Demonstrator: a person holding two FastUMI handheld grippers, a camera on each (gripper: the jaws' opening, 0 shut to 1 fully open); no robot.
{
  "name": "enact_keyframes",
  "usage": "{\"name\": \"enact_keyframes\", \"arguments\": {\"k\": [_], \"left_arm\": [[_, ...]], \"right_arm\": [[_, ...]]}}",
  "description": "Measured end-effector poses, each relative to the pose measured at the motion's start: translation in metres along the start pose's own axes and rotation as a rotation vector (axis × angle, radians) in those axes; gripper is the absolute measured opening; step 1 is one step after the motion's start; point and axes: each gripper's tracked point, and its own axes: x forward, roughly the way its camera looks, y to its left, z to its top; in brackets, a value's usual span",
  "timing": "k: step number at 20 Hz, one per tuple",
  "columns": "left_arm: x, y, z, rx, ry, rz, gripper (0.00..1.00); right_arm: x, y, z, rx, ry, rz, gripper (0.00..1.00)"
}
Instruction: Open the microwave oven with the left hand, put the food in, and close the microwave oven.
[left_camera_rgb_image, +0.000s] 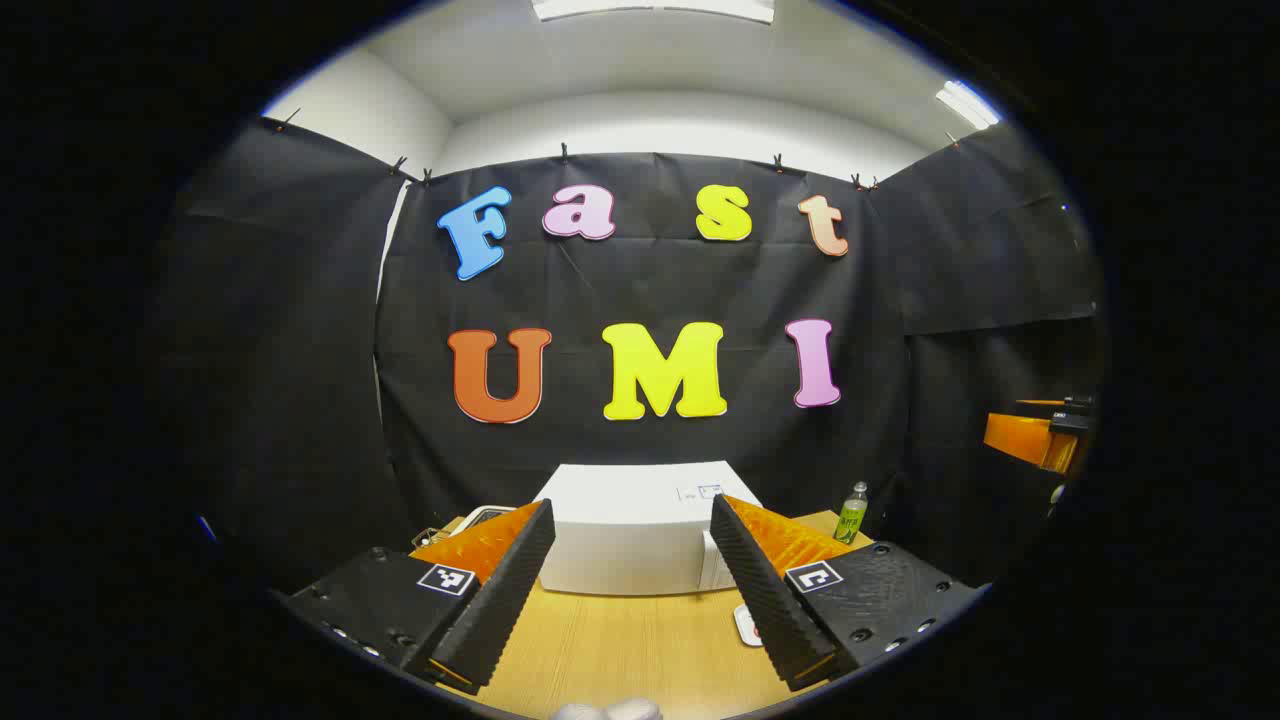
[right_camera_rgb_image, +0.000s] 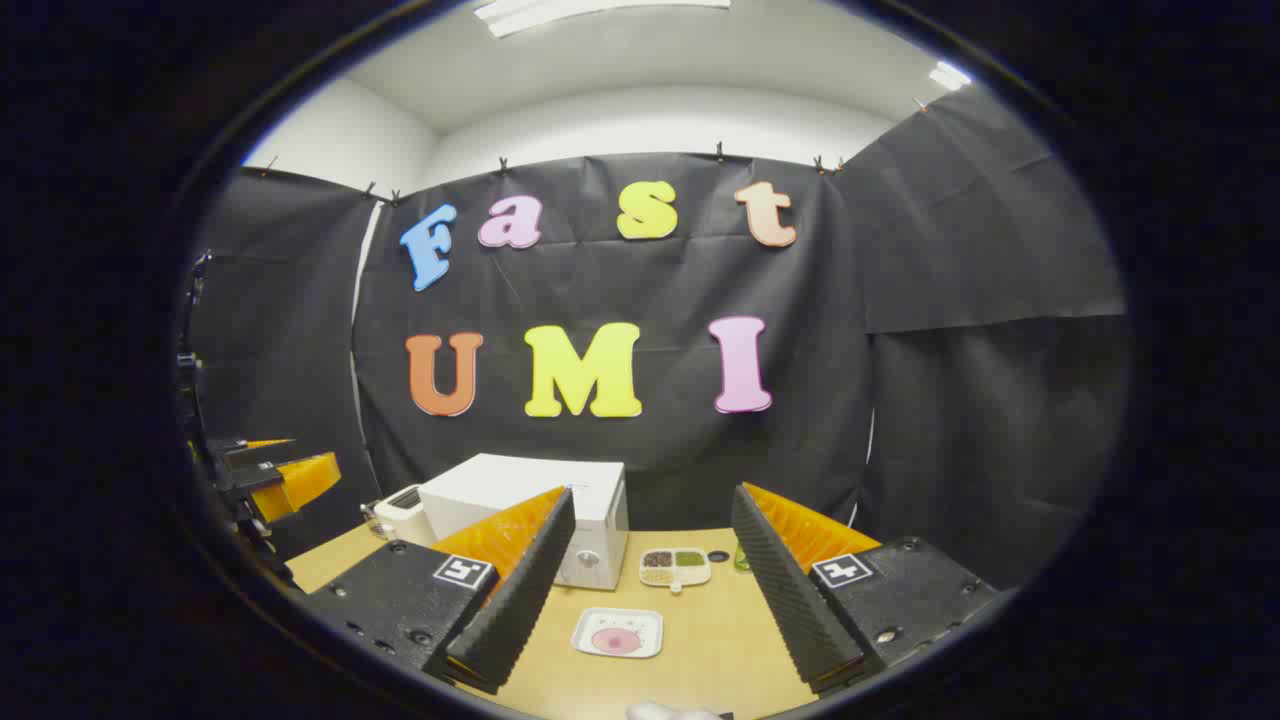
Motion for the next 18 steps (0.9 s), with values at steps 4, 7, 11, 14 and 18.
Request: {"name": "enact_keyframes", "arguments": {"k": [4,7,11,14,18], "left_arm": [[0.006,0.002,-0.004,-0.014,0.003,-0.005,0.97],[0.013,0.006,-0.01,-0.004,0.012,-0.005,0.97],[0.026,0.005,-0.022,-0.001,0.016,-0.006,0.97],[0.042,-0.005,-0.034,0.002,0.001,-0.029,0.97],[0.078,-0.034,-0.065,-0.021,-0.003,-0.083,0.93]], "right_arm": [[0.007,-0.002,-0.004,-0.008,0.009,-0.012,1.0],[0.011,-0.002,-0.004,-0.015,0.004,-0.018,1.0],[0.014,-0.006,-0.003,-0.022,0.008,-0.024,0.93],[0.015,-0.012,0.0,-0.02,0.015,-0.034,0.93],[0.014,-0.028,0.004,-0.034,0.034,-0.06,1.0]]}}
